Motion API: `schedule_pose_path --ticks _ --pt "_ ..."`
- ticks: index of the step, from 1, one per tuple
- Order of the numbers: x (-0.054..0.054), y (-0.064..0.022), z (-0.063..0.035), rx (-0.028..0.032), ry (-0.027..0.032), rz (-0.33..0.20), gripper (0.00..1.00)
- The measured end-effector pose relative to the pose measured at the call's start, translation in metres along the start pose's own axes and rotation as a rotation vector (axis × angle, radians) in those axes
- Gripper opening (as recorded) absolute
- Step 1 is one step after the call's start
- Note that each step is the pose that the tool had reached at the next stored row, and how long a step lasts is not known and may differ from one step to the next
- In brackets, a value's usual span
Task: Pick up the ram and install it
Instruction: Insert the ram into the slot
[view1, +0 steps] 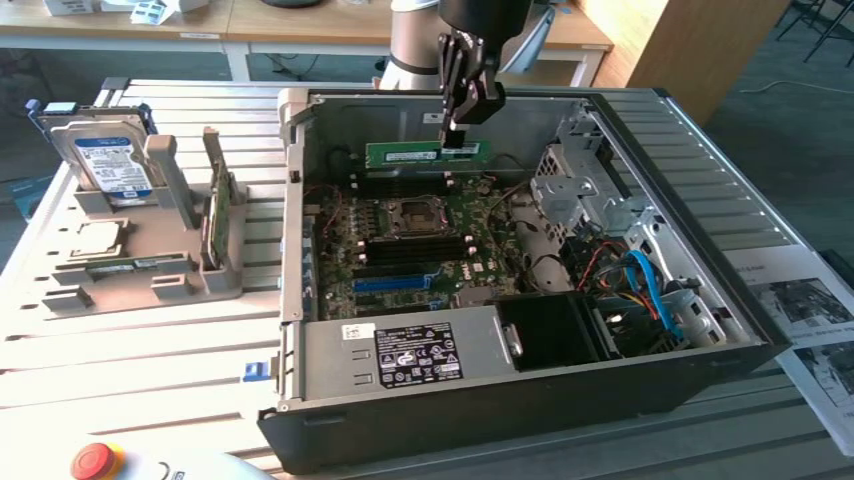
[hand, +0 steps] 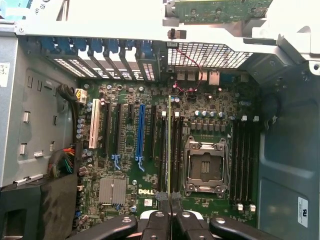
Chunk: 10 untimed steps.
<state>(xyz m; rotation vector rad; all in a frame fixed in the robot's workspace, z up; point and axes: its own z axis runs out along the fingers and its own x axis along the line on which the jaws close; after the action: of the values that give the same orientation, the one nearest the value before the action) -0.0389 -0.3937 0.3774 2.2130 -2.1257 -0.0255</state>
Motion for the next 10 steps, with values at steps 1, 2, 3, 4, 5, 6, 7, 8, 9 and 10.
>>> schedule_pose_path --ticks 1,2,3,4,5,6,7,8,9,10 --pt "0.0 0.0 0.0 0.0 0.0 0.0 0.12" --pt "0.0 0.0 0.0 0.0 0.0 0.0 0.12" --pt "0.0 0.0 0.0 0.0 0.0 0.0 0.12" --pt "0.0 0.0 0.0 0.0 0.0 0.0 0.12" --pt "0.0 0.0 0.0 0.0 0.0 0.0 0.12" --pt "0.0 0.0 0.0003 0.0 -0.0001 0.0 0.12" --pt "-0.0001 -0.0001 0.0007 0.0001 -0.0002 0.0 0.12" --pt "-0.0001 -0.0001 0.0016 0.0 0.0 0.0 0.12" --pt "-0.0001 -0.0002 0.0028 0.0 -0.0001 0.0 0.12" --pt "-0.0001 -0.0002 0.004 0.0 0.0 0.0 0.12"
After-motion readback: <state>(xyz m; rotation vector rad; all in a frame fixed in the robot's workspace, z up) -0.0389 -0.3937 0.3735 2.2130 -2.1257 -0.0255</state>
